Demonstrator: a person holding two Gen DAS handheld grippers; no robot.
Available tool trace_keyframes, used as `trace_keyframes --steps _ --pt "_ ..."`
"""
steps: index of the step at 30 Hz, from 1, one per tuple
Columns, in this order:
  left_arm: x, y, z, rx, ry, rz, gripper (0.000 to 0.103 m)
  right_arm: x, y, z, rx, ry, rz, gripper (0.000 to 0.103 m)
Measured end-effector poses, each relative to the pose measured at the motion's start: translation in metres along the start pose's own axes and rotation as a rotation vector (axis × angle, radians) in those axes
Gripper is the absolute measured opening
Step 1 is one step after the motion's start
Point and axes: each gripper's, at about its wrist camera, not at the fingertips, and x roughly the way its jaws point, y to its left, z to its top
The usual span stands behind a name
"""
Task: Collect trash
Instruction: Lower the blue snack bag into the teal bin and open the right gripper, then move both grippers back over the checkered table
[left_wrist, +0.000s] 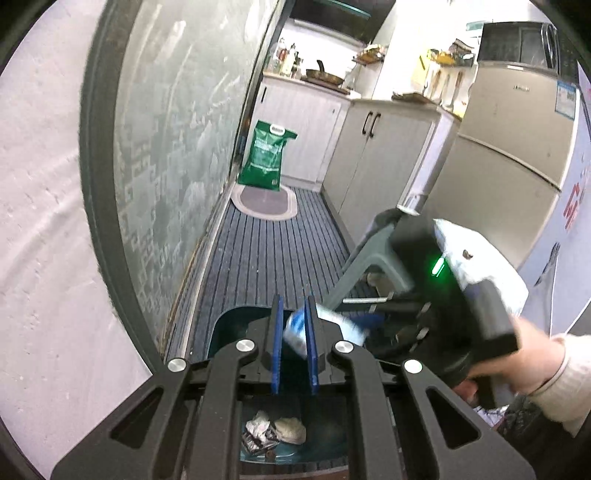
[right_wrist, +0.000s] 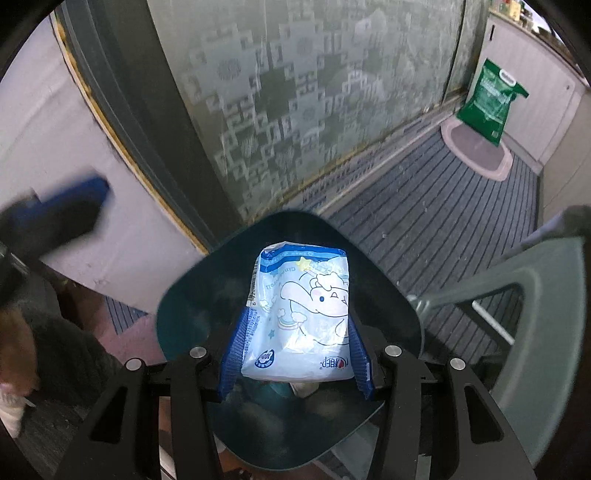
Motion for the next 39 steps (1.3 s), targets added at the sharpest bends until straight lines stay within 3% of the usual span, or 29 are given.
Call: trace_keyframes --steps 7,10,17,29,39 --pt "-0.018 -0.004 0.011 -0.025 -0.071 -0.04 0.013 0.039 0.003 -0.023 -0.012 0.116 0.002 0.052" --pt "-0.024 -0.007 0.014 -0.027 -0.101 -0.044 0.013 0.052 0.006 -0.033 -0.029 0.16 0.003 0.064" --pt "-0.029 -0.01 0.021 -0.049 -0.141 -0.059 0.013 0.052 0.014 -0.041 -0.052 0.17 0.005 0.064" --pt "-0.036 -0.019 0.031 -0.05 -0.206 -0.041 0.015 -0.005 0.024 -0.028 -0.072 0.026 0.039 0.05" --pt "-0.037 -0.033 0.043 -0.053 -0.242 -0.064 0.026 -0.09 0.006 -0.011 -0.044 -0.201 0.017 0.042"
